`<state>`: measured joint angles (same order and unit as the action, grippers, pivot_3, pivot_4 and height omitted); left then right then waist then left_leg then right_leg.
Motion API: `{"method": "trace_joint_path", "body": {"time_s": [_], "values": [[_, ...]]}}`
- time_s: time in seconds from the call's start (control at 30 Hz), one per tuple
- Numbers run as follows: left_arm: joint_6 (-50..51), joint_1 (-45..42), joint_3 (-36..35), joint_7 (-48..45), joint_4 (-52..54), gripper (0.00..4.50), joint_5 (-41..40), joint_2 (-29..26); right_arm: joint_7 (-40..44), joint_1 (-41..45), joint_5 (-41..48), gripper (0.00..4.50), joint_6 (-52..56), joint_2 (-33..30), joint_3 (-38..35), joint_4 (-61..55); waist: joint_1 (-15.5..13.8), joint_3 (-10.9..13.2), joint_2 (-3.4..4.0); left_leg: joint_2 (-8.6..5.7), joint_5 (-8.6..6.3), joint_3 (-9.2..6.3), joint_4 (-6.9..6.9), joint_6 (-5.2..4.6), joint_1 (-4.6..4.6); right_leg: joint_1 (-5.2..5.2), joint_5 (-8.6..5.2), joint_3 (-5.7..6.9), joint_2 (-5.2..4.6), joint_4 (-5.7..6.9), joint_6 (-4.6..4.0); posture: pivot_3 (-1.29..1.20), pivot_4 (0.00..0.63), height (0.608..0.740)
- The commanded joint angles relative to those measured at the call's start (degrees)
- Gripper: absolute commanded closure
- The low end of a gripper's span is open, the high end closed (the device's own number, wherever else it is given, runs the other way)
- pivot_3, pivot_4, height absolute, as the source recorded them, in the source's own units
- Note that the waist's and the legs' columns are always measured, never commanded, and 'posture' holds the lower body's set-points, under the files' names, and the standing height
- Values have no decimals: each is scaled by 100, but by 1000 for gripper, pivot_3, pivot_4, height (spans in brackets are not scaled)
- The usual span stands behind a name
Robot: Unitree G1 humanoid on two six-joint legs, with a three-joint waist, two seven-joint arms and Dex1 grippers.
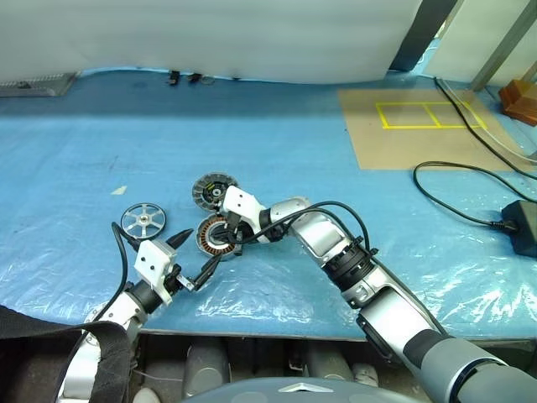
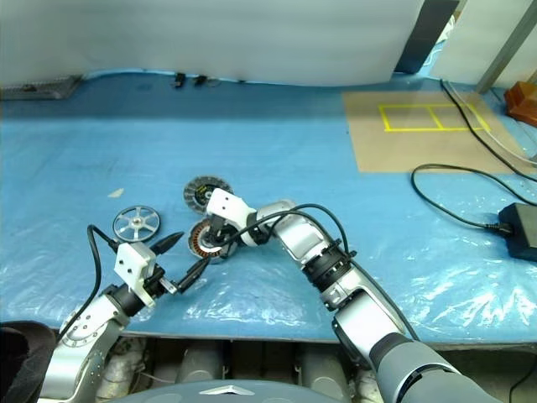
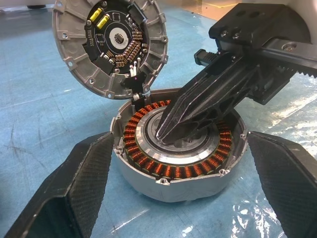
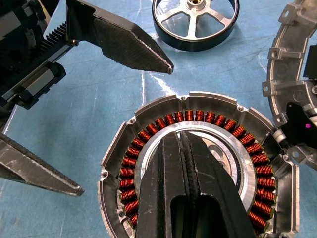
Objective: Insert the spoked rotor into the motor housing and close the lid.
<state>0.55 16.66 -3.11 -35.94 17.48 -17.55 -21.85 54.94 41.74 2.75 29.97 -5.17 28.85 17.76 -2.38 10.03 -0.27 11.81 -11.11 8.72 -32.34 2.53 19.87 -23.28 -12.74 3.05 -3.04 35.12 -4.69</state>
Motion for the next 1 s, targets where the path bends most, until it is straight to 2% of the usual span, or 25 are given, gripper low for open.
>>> {"method": "trace_joint_path", "body": {"time_s": [0.03,0.13,0.33,0.53,0.67,0.77,0.87,1.0], "values": [[-56,11,-39,1,112,0,-2,-41,44,29,405,4482,200,101,-449,-182,-1,0,0,0,0,0,0,0,2,-2,0,0,0,0,0,0,150,740],[-66,-8,-51,-10,97,0,-11,-47,27,61,547,4482,297,128,-641,-186,-1,0,0,0,0,0,1,0,4,-4,0,0,0,0,0,0,150,740],[76,-149,-372,44,137,0,-255,-123,125,36,460,4482,256,-49,-539,-240,-2,0,0,0,1,0,1,1,2,-4,0,0,1,0,0,0,150,740],[618,-328,-929,-159,149,0,-742,-596,372,26,430,4482,87,-277,-372,-454,1,0,0,-1,1,2,0,2,3,-5,0,0,1,1,-1,0,150,740],[1132,-527,-1445,-523,-92,0,-1096,-1270,724,-6,591,4482,139,-494,-376,-714,-8,0,-1,0,1,2,0,2,5,-7,0,1,2,0,-1,0,150,740],[1432,-874,-1636,-1056,-701,0,-1123,-2033,872,-25,627,4482,153,-634,-387,-862,-13,0,-1,1,1,3,-3,2,3,-7,0,3,5,6,-1,0,150,740],[1463,-1405,-1475,-1569,-1519,0,-888,-2640,884,0,699,4482,154,-646,-455,-948,-23,0,-1,-1,1,3,-11,1,1,-4,0,3,3,12,0,0,150,740],[1397,-2192,-1091,-2152,-2411,0,-589,-3046,804,-30,812,4482,143,-601,-585,-1028,-35,-1,-3,-2,2,1,-10,3,1,-5,0,2,1,13,-1,0,150,740]]}}
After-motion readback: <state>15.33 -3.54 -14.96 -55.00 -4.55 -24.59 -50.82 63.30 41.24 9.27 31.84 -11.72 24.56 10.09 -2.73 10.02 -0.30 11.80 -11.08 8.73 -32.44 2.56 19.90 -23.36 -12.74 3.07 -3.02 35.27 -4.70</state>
